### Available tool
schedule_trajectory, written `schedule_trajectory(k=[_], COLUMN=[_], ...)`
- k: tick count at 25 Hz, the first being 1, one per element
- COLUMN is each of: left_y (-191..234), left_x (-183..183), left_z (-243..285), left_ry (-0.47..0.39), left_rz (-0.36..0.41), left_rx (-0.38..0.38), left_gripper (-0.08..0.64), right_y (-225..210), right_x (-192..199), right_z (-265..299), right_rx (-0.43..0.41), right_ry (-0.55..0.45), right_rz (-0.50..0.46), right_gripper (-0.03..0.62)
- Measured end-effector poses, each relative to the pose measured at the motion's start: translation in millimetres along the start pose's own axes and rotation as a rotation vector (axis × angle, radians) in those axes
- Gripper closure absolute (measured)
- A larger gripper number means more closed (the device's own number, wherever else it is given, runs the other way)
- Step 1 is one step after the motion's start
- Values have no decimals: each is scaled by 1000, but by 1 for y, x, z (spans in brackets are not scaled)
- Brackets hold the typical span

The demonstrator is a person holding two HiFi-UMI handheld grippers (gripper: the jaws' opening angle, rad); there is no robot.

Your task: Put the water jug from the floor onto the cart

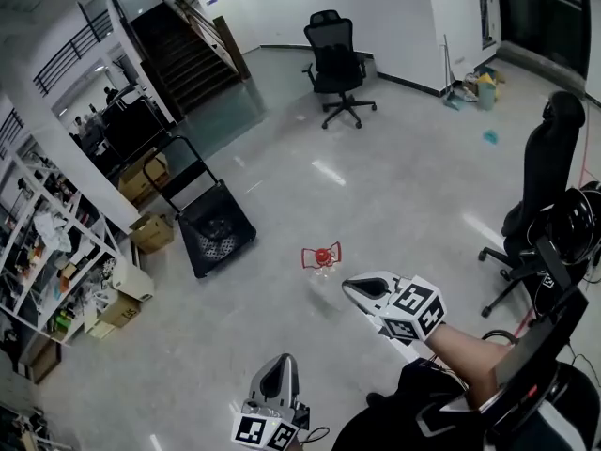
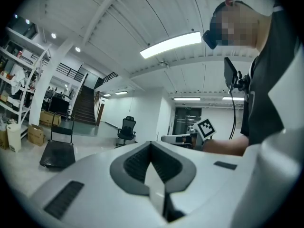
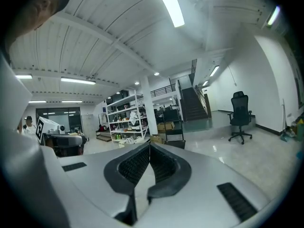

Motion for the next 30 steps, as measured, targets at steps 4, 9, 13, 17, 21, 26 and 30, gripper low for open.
schedule_trajectory(k=[4, 9, 13, 17, 21, 26, 30], left_y=[40, 94, 156, 211, 260, 307, 338], left_x=[3, -7, -16, -14, -1, 45, 109], left_z=[16, 51, 102, 166, 225, 267, 283], left_ry=[7, 10, 23, 58, 115, 215, 295], left_rz=[-8, 23, 32, 19, 14, -78, -174], left_rx=[-8, -45, -89, -113, -146, -165, -158], left_gripper=[561, 561, 561, 561, 561, 561, 561], right_y=[-17, -51, -99, -168, -236, -290, -311], right_x=[-3, -12, -19, -13, 23, 101, 186], right_z=[37, 85, 155, 227, 286, 346, 382], right_rx=[8, 6, -7, -11, -9, 32, 63], right_ry=[5, 6, 10, 48, 164, 353, 506], right_rz=[1, 18, 28, 49, 81, 173, 208], right_gripper=[591, 589, 589, 588, 513, 462, 448])
Point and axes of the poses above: the fingertips, and each gripper's own axes: z forward along the fingers, y to its left, x out of its underside, the point moved 2 cm from there along -z, backward along the fingers, and after that the axes turned 12 degrees about x, right-handed, at the moved point
